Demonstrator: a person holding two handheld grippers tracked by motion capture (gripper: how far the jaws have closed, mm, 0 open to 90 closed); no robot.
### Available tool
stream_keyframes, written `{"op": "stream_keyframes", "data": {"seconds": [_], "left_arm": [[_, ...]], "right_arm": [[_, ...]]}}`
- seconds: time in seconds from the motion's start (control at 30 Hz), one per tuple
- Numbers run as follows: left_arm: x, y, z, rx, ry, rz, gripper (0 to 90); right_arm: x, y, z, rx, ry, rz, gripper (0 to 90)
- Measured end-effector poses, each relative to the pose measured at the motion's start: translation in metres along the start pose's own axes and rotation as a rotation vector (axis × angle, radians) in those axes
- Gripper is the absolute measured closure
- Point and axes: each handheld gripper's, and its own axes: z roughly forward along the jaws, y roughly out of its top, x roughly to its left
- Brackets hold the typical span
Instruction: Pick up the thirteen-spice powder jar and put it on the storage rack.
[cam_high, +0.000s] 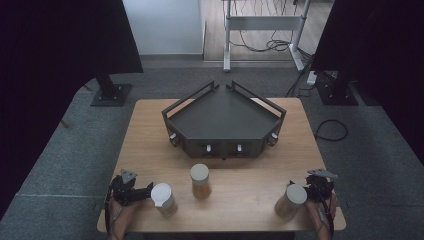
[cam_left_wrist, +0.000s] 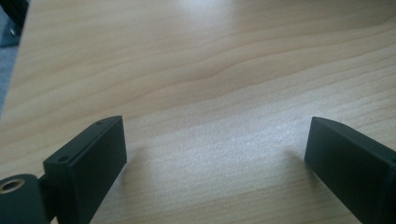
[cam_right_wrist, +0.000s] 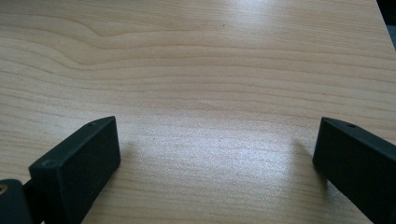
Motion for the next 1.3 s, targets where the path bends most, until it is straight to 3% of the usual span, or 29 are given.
{"op": "stream_keyframes", "data": {"seconds": [0.1,0.3,0.73,1.3], "left_arm": [[0.0,-0.005,-0.003,-0.045,-0.01,-0.006,5.3],[-0.003,-0.007,-0.006,-0.071,-0.001,0.0,5.2],[0.004,-0.018,-0.019,-0.172,-0.014,-0.044,5.9],[0.001,-0.029,-0.032,-0.3,-0.019,-0.036,5.9]], "right_arm": [[-0.001,0.0,0.0,0.002,0.007,-0.005,0.0],[-0.001,0.0,0.0,0.002,0.013,-0.01,0.0],[-0.001,0.0,0.0,0.001,0.008,-0.005,0.0],[-0.001,0.0,0.0,0.0,0.002,0.001,0.0]]}}
